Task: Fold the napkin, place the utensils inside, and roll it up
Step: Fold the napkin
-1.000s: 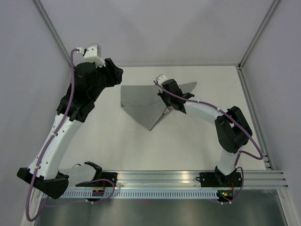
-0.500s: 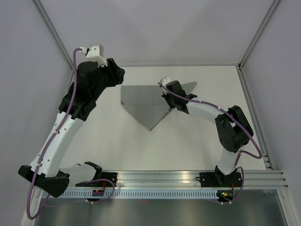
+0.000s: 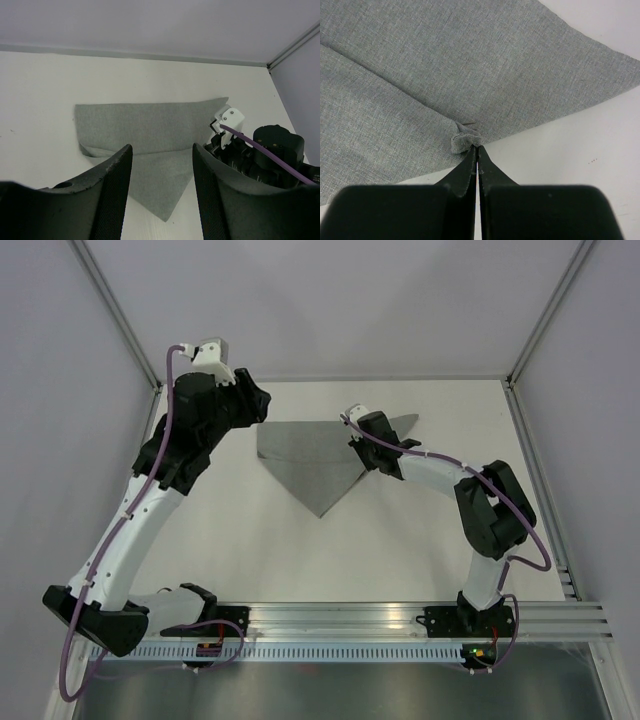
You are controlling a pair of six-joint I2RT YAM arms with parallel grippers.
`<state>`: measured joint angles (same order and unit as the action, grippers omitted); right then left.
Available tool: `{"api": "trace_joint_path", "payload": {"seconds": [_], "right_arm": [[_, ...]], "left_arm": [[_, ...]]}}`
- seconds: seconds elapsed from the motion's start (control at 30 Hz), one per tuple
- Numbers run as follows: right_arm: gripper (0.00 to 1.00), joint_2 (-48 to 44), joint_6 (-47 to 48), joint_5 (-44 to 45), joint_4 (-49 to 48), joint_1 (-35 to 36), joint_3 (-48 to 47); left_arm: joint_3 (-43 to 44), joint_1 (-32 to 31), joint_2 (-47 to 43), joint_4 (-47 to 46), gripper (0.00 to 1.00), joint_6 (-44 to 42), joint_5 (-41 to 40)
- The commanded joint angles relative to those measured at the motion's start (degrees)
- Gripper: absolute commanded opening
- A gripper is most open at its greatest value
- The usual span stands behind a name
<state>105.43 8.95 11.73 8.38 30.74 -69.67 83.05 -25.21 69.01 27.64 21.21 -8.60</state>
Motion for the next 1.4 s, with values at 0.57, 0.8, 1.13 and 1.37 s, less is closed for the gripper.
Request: {"api": "trace_joint_path", "payload": {"seconds": [0.57,0.8,1.13,1.37], "right_arm": [[0.5,2.85,-1.39,-2.67,4.09,-4.28,-8.02],[0.55,7.59,-6.13,-10.75,9.01,-14.55,-15.75],[0.61,18.66,-16.59,-22.62,15.35,-25.46,-29.9],[0.65,22.1,-21.25,-26.05,15.0,-28.1,-31.23]], "left_arm": [[-2.01,-0.01,0.24,-4.26,0.58,0.5,3.85],[-2.1,-0.01,1.65,-5.31,0.58,0.67,4.38],[-2.8,-0.01,3.32,-7.33,0.58,1.2,5.61],[-3.24,-0.01,3.41,-7.86,0.58,1.11,5.96]]}}
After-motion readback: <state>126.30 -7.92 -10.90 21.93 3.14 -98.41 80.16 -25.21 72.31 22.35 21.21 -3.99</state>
